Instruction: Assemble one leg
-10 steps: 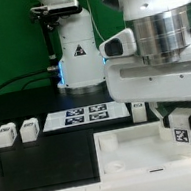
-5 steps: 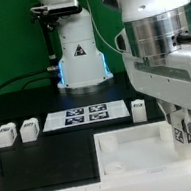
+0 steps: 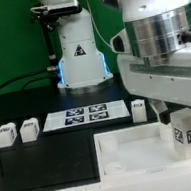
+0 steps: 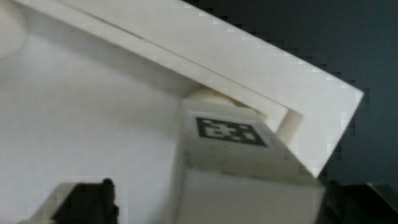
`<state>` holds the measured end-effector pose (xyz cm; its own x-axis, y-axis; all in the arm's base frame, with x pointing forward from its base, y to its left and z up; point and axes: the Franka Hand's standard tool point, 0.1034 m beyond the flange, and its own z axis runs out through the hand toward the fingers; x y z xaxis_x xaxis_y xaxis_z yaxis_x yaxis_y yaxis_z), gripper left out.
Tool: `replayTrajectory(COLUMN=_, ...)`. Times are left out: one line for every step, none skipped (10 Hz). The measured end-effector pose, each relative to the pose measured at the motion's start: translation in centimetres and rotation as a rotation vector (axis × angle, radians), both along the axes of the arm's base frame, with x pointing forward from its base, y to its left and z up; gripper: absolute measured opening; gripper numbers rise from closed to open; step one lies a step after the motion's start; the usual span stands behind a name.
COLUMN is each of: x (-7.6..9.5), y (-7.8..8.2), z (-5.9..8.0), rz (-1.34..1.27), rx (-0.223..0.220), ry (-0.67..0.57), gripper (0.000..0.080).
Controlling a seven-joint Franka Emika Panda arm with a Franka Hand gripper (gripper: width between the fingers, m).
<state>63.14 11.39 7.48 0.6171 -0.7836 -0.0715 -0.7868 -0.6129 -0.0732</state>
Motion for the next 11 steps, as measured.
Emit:
replayTrajectory(x=0.0, y=0.12, z=0.17, rz=0.151, rx=-0.005, ry=-0.005, gripper=0.0643)
replayTrajectory(x=0.14, y=0.14, z=0.37, rz=0.291, rx=-0.011, ry=-0.016, gripper=0.0643)
replayTrajectory(x=0.2, y=0.19, z=0.44, rz=0.439, rx=-0.013, ry=-0.031, gripper=0.0648)
replayTrajectory(x=0.09, y=0.17, z=0.45, rz=0.562, rx=-0.014, ry=-0.033, gripper=0.0648)
replayTrajectory(x=0.03, y=0.11, z=0.47, rz=0.659, rx=-0.014, ry=-0.037, gripper=0.0649)
replayTrajectory(x=-0.01, y=0.03, z=0.43, rz=0.786, rx=-0.018, ry=-0.045, gripper=0.0649)
replayTrajectory(x=-0.01, y=-0.01, z=0.43, rz=0.872, rx=-0.018, ry=-0.053, gripper=0.0649)
replayTrajectory(x=0.01, y=-0.15, z=0.42, rz=1.011, rx=-0.018, ry=-0.067, gripper=0.0649)
replayTrajectory(x=0.02, y=-0.18, z=0.42, rz=1.052, rx=-0.017, ry=-0.072, gripper=0.0649)
replayTrajectory(x=0.02, y=-0.17, z=0.42, rz=1.03, rx=-0.017, ry=-0.069, gripper=0.0622)
replayTrajectory(x=0.02, y=-0.19, z=0.42, rz=1.03, rx=-0.017, ry=-0.069, gripper=0.0622)
